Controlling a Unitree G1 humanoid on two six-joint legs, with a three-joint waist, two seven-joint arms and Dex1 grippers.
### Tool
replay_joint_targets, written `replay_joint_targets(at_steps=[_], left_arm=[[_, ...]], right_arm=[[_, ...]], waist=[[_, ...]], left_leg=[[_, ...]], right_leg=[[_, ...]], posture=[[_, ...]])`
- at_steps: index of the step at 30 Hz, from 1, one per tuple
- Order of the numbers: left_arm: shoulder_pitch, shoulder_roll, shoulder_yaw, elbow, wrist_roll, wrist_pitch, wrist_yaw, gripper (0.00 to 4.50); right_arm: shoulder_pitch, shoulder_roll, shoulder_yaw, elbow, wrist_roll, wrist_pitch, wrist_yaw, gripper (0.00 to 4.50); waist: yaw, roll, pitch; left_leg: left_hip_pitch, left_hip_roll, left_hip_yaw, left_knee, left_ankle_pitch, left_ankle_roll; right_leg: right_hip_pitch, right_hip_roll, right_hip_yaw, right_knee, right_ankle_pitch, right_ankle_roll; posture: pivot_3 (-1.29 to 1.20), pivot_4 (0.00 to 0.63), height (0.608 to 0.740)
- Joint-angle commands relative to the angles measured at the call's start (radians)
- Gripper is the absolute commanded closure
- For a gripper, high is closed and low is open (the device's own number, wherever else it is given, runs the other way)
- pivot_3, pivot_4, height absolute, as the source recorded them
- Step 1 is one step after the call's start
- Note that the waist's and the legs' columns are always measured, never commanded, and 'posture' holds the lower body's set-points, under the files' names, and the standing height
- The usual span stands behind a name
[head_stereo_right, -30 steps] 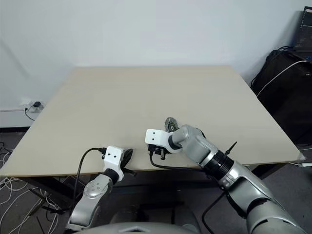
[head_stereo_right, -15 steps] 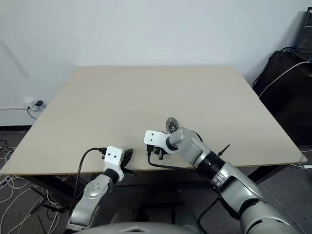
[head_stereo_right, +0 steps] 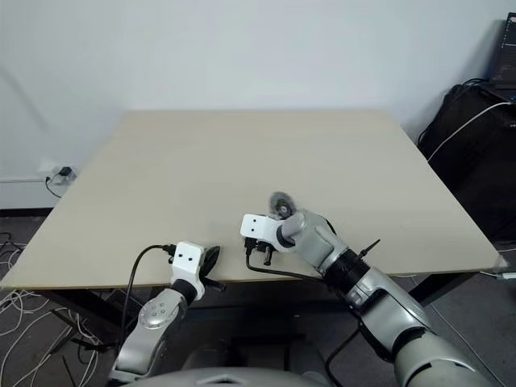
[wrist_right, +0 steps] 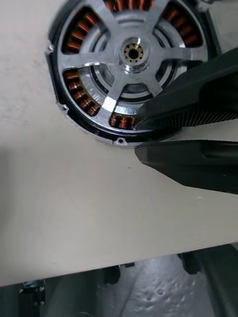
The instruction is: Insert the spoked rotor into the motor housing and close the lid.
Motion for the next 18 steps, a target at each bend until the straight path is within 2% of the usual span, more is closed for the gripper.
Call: replay_joint_targets(at_steps=[1,4,13,18], left_arm=[[-0.009,-0.003,0.003,-0.026,-0.003,-0.019,0.002,4.50],[-0.009,-0.002,0.004,-0.026,-0.003,-0.019,0.002,4.50],[-0.012,-0.004,0.003,-0.018,-0.003,-0.020,0.002,4.50],[-0.011,-0.006,-0.001,-0.010,-0.004,-0.023,-0.001,4.50]], right_arm=[[-0.011,0.001,-0.034,-0.002,-0.015,0.002,-0.009,4.40],[-0.009,0.014,-0.053,-0.006,-0.003,0.026,-0.010,4.40],[0.006,0.080,-0.162,-0.042,0.048,0.257,-0.078,4.40],[0.037,0.074,-0.187,-0.121,0.094,0.376,-0.078,4.40]], waist=[[0.000,0.000,0.000],[0.000,0.000,0.000],[0.001,0.000,0.000],[0.005,0.000,0.000]], left_leg=[[0.000,0.000,0.000,0.000,0.000,0.000],[0.000,0.000,0.000,0.000,0.000,0.000],[-0.001,0.000,0.000,0.000,0.000,0.000],[-0.002,0.000,0.000,0.000,0.000,0.000]], right_leg=[[0.000,0.000,0.000,0.000,0.000,0.000],[0.000,0.000,0.000,0.000,0.000,0.000],[-0.001,0.000,0.000,0.000,0.000,0.000],[-0.001,-0.002,-0.001,-0.001,0.000,0.000]], posture=[[0.00,0.000,0.740],[0.00,0.000,0.740],[0.00,0.000,0.740],[0.00,0.000,0.740]])
